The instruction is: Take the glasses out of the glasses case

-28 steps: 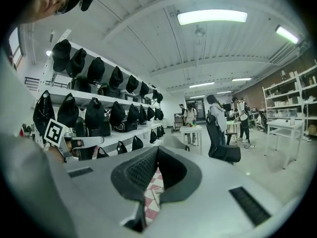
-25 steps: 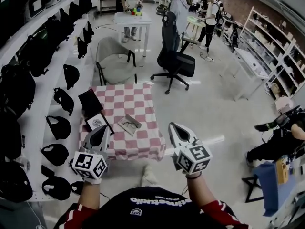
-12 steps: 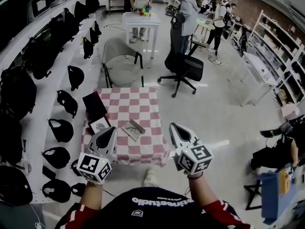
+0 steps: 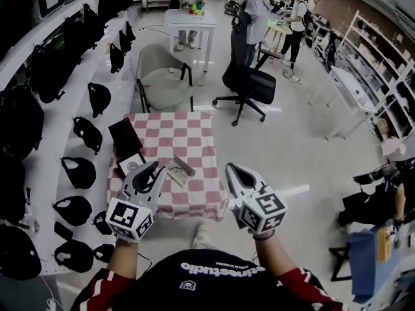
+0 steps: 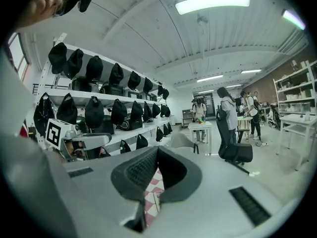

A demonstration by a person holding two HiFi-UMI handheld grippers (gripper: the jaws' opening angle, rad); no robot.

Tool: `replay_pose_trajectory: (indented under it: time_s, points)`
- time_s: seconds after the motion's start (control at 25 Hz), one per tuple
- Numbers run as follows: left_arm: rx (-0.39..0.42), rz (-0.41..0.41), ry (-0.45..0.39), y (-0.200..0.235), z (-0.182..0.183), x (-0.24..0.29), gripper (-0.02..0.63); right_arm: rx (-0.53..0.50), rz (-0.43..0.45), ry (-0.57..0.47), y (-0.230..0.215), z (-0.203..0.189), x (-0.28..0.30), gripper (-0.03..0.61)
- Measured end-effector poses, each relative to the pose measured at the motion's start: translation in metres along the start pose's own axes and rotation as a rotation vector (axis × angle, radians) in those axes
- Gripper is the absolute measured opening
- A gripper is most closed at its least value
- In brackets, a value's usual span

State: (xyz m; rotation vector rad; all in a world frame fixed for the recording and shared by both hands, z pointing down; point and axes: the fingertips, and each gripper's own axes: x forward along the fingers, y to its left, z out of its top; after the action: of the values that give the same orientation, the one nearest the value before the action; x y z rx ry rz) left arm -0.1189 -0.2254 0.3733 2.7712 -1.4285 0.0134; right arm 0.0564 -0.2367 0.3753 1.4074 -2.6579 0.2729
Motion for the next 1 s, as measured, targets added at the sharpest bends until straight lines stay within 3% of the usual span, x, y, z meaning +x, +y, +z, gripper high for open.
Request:
replay_pose_trajectory:
  time_s: [0.2,0.52,0.84,1.0]
  points:
    - [0.015,-0.007,0.044,0.001,-0.012,0.009,0.080,0.005,0.002,0.007,0.000,-0.003,0.002,0.002]
    - [0.062,-0.036,0.181,0.010,-0.070,0.036,0.080,0.013,0.031,0.025,0.005,-0.017,0.017,0.002]
    - [0.197,-0.057,0.278,0.014,-0.128,0.067,0.080,0.039,0.035,0.054,-0.007,-0.032,0.029,0.002]
    - [0.214,-0.083,0.323,0.015,-0.155,0.082,0.080,0.046,0.036,0.064,-0.016,-0.038,0.037,0.002]
